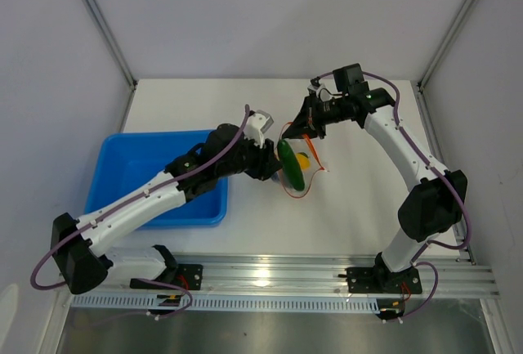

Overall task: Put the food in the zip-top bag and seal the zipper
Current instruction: Adjust the zipper food storage bag at the center of the board, then zip the zipper food storage bag at the center of the board.

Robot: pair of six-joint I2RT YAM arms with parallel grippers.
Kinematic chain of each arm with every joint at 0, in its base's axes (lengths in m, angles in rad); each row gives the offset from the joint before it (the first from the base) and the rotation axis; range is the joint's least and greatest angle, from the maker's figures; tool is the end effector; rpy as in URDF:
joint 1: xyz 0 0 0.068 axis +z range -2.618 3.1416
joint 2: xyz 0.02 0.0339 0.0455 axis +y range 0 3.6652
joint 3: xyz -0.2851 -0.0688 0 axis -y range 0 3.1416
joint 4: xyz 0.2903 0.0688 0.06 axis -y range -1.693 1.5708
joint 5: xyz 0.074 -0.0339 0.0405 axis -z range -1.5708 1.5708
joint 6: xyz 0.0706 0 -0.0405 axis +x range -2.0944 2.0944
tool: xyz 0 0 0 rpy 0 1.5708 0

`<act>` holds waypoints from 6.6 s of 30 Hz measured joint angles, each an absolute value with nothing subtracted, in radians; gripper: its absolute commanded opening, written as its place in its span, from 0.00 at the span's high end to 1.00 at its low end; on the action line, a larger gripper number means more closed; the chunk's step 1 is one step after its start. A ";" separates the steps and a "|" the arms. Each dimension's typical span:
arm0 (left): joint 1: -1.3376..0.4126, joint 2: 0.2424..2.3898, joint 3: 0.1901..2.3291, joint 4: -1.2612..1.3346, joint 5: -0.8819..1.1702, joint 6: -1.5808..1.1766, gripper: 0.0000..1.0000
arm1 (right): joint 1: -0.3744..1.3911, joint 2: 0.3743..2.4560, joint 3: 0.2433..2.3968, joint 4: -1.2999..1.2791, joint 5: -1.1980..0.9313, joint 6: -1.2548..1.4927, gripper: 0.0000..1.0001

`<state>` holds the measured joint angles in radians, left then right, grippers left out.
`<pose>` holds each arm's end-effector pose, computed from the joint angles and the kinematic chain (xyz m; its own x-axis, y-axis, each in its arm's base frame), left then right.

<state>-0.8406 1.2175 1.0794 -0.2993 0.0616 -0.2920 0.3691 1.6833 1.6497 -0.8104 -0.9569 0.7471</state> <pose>0.2289 -0.2622 0.3393 -0.4954 0.1225 -0.8600 0.6664 0.6886 -0.2857 0.3712 0.2055 0.3613 -0.9968 0.0341 -0.0724 -0.0505 0.4336 0.8997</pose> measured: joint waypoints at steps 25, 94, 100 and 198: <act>-0.788 1.450 1.338 -0.572 0.265 -0.352 0.99 | 0.369 1.683 1.668 -0.943 -0.786 0.603 1.00; -0.699 1.306 1.357 -0.591 0.620 -0.540 0.99 | 0.462 1.526 1.692 -1.041 -0.425 0.386 1.00; -0.684 1.358 1.196 -0.594 0.634 -0.579 0.99 | 0.509 1.681 1.629 -1.052 -0.413 0.370 1.00; -0.509 1.320 1.273 -0.567 0.612 -0.712 0.01 | 0.603 1.144 1.219 -0.953 -0.293 0.129 1.00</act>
<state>-0.5095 1.3205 1.2732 -0.5667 0.6125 -0.7116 0.6033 1.1439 1.2190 -0.9535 -0.2932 0.1291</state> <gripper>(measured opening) 0.895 0.064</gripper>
